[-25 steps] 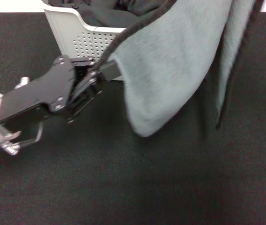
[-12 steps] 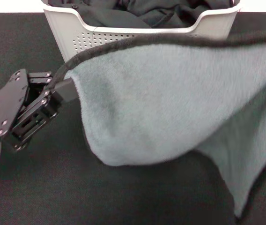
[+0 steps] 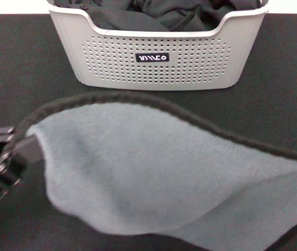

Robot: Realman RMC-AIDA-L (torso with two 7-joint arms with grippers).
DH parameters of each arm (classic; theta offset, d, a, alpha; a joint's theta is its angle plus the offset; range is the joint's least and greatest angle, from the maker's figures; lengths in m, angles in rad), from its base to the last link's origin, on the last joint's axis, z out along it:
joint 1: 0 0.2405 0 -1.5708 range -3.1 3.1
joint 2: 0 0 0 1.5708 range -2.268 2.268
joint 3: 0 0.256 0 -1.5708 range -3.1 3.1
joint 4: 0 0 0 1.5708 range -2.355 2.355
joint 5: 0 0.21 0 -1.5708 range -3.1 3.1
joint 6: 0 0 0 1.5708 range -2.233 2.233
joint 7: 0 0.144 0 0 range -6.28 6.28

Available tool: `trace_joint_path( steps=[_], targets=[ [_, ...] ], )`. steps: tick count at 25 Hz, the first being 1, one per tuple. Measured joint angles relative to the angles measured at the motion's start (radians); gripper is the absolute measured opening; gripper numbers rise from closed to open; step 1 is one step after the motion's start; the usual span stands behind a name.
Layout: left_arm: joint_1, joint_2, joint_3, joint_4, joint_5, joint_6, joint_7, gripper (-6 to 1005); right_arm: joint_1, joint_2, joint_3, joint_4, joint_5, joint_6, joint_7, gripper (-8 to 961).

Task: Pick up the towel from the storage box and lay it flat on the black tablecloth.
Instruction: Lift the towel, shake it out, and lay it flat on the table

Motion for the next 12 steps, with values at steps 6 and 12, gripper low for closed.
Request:
trace_joint_path(
  steps=[6, 12],
  targets=[
    [0.074, -0.002, 0.003, 0.022, -0.017, 0.000, 0.000, 26, 0.000, -0.008, -0.064, 0.082, -0.034, 0.004, -0.065, 4],
    [-0.064, 0.021, -0.010, -0.219, -0.001, -0.006, 0.015, 26, 0.106, -0.010, -0.028, 0.321, -0.064, -0.006, -0.118, 4]
  ],
)
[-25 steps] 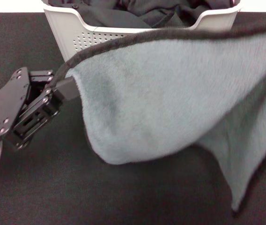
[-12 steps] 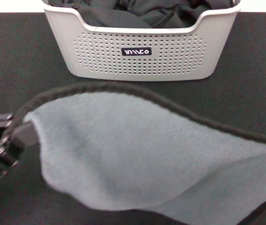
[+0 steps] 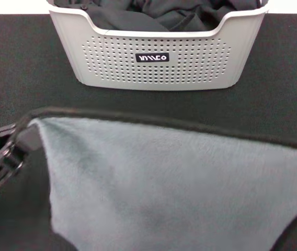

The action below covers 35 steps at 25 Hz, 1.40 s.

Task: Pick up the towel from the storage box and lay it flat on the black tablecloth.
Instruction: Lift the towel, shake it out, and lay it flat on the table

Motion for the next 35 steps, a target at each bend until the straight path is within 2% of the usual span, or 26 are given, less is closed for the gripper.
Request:
trace_joint_path(
  steps=[2, 3, 5, 7, 8, 10, 16, 24, 30, 35],
  targets=[
    [-0.097, 0.023, -0.001, -0.144, 0.008, -0.001, 0.034, 26, 0.083, 0.000, 0.036, 0.146, -0.046, -0.005, -0.003, 4],
    [-0.121, 0.028, -0.002, -0.179, 0.011, -0.001, 0.047, 26, 0.122, 0.000, 0.051, 0.210, -0.071, -0.006, -0.006, 4],
    [-0.226, 0.046, -0.003, -0.313, 0.024, -0.005, 0.106, 26, 0.215, -0.003, 0.084, 0.347, -0.140, -0.013, -0.017, 4],
    [-0.302, 0.054, -0.001, -0.384, 0.041, -0.019, 0.133, 26, 0.314, -0.011, 0.111, 0.467, -0.210, -0.031, -0.028, 4],
    [-0.327, 0.055, 0.001, -0.399, 0.047, -0.030, 0.135, 26, 0.314, -0.011, 0.111, 0.467, -0.210, -0.031, -0.028, 4],
    [-0.368, 0.056, 0.006, -0.410, 0.070, -0.071, 0.125, 26, 0.360, -0.015, 0.114, 0.515, -0.241, -0.046, -0.037, 4],
    [-0.406, 0.040, 0.005, -0.406, 0.131, -0.252, 0.131, 27, 0.429, -0.020, 0.114, 0.602, -0.308, -0.102, -0.089, 4],
    [-0.440, 0.013, 0.007, -0.406, 0.167, -0.513, 0.169, 27, 0.448, -0.020, 0.106, 0.634, -0.387, -0.240, -0.087, 4],
    [-0.476, -0.014, 0.007, -0.406, 0.207, -0.621, 0.241, 27, 0.497, -0.025, 0.115, 0.730, -0.410, -0.307, -0.083, 3],
    [-0.499, -0.037, 0.002, -0.395, 0.219, -0.707, 0.302, 27, 0.506, -0.025, 0.117, 0.750, -0.434, -0.359, -0.063, 3]
  ],
)
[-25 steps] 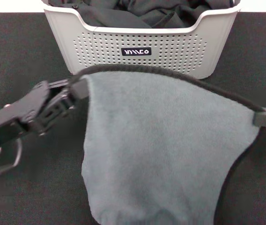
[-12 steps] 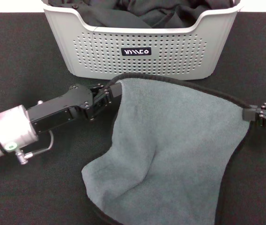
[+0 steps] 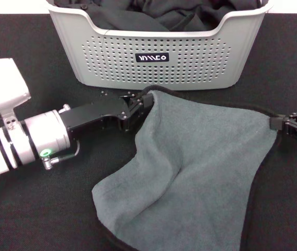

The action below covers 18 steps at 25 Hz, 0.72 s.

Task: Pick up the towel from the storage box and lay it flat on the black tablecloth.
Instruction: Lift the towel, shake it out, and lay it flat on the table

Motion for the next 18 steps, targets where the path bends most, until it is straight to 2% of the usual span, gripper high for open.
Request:
trace_joint_path(
  steps=[8, 18],
  targets=[
    [0.006, -0.004, 0.000, 0.079, -0.002, -0.090, 0.017, 28, 0.023, 0.007, -0.015, 0.073, -0.007, -0.089, -0.013, 3],
    [-0.003, 0.001, 0.001, 0.091, 0.019, -0.107, 0.169, 28, 0.089, 0.011, -0.030, 0.145, -0.017, -0.171, -0.013, 3]
  ],
)
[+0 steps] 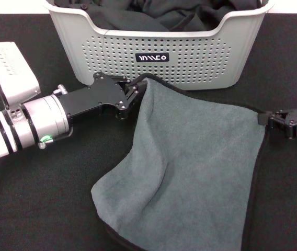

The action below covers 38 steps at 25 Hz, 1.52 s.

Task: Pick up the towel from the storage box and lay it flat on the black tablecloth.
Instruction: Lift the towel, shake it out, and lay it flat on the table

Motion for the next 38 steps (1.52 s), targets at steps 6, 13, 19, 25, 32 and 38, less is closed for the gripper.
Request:
trace_joint_path(
  steps=[6, 13, 19, 25, 32, 38],
  targets=[
    [0.014, -0.009, -0.001, 0.062, 0.055, -0.085, 0.109, 28, 0.016, 0.000, -0.008, 0.003, -0.002, -0.032, 0.005, 3],
    [0.019, -0.039, 0.001, 0.105, 0.115, -0.226, 0.341, 29, 0.045, 0.003, -0.013, 0.017, -0.048, -0.089, 0.020, 3],
    [0.023, -0.043, 0.002, 0.130, 0.098, -0.236, 0.465, 29, 0.062, 0.006, -0.012, 0.025, -0.070, -0.114, 0.037, 3],
    [0.032, -0.047, 0.006, 0.123, 0.027, -0.231, 0.676, 29, 0.064, 0.006, -0.012, 0.018, -0.071, -0.120, 0.037, 3],
    [0.032, -0.050, 0.021, 0.077, -0.026, -0.235, 0.912, 29, 0.065, 0.006, -0.011, 0.017, -0.071, -0.115, 0.046, 4],
    [0.049, -0.049, 0.087, 0.055, -0.168, -0.237, 1.133, 30, 0.062, 0.004, -0.012, 0.016, -0.071, -0.114, 0.050, 3]
  ],
)
